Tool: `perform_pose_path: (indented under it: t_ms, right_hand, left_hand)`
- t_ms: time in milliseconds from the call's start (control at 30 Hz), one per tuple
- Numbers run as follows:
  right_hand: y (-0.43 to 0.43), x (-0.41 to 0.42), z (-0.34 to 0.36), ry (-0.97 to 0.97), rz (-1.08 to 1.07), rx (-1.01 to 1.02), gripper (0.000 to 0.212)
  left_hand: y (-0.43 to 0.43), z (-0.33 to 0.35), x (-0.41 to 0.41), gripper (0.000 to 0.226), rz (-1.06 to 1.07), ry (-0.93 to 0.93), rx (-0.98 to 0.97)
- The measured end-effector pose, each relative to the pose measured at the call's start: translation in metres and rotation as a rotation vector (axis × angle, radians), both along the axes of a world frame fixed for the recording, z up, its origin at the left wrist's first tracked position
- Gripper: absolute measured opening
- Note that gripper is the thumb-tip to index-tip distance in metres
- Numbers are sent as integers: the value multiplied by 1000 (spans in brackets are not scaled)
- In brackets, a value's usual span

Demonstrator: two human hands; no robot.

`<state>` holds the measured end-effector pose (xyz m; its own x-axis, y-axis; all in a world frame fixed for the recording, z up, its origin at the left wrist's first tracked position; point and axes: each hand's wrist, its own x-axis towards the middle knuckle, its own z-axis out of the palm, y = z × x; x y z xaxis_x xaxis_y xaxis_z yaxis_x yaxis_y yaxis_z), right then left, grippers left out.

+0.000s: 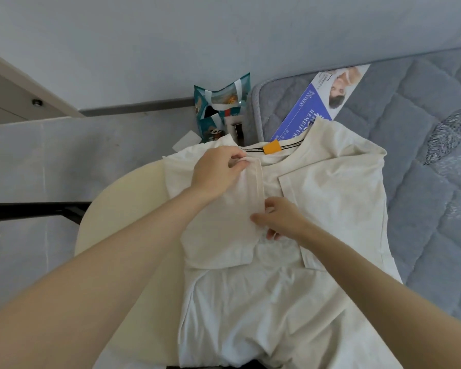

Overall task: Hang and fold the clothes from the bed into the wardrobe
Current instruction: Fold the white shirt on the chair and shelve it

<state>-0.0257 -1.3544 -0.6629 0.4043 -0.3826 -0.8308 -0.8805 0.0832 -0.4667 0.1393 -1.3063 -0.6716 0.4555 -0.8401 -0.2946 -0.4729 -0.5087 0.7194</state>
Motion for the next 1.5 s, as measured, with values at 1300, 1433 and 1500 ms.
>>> perform_pose_path:
  t_ms: [1300,1433,1500]
  right_hand:
    - [-168,11,57,-178,-251,-886,11]
    - [-149,0,54,-318,-342,-854,15]
    - [-130,-16,52,-359,-360,-880,10]
  left_hand:
    - [-46,47,75,23,42,-657,41]
    - [-39,51,62,46,170,-632,-74]
    - [-19,52,41,54,134,-581,-98]
